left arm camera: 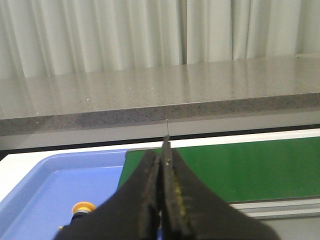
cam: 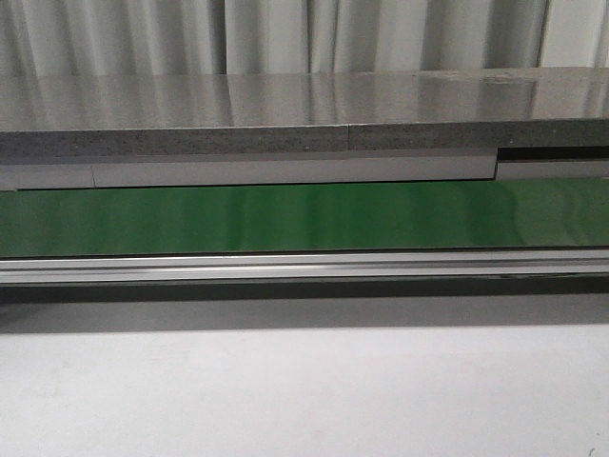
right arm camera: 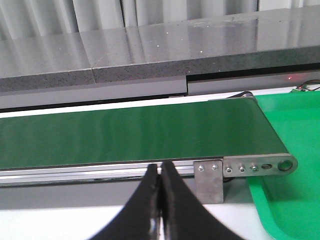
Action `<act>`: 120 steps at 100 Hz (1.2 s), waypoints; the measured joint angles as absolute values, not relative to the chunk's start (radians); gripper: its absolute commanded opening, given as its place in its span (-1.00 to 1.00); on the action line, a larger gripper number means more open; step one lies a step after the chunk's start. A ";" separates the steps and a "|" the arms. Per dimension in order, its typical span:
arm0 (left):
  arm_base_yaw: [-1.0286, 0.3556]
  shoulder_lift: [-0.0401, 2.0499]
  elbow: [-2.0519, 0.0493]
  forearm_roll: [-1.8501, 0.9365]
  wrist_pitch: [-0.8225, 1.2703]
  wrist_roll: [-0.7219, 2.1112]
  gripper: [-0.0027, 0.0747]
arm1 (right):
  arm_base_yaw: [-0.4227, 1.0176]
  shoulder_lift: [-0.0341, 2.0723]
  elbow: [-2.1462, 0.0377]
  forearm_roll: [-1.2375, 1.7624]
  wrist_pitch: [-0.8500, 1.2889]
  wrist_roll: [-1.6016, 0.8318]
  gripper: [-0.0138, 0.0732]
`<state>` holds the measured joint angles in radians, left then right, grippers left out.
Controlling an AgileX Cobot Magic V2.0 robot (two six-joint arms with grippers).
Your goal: Move button from left to right
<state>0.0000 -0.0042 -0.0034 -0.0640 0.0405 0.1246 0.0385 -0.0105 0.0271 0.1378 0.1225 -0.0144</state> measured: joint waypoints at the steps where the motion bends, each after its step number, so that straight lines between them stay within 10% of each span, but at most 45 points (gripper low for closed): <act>1: 0.000 -0.004 -0.003 -0.064 0.041 0.125 -0.98 | 0.038 -0.011 0.027 0.138 0.122 -0.014 -0.84; 81: 0.000 -0.002 -0.028 -0.181 0.167 0.125 -0.98 | 0.038 -0.011 0.027 0.138 0.122 -0.014 -0.84; 120: 0.000 0.342 -0.407 -0.294 0.474 0.125 -0.98 | 0.038 -0.011 0.027 0.138 0.122 -0.014 -0.84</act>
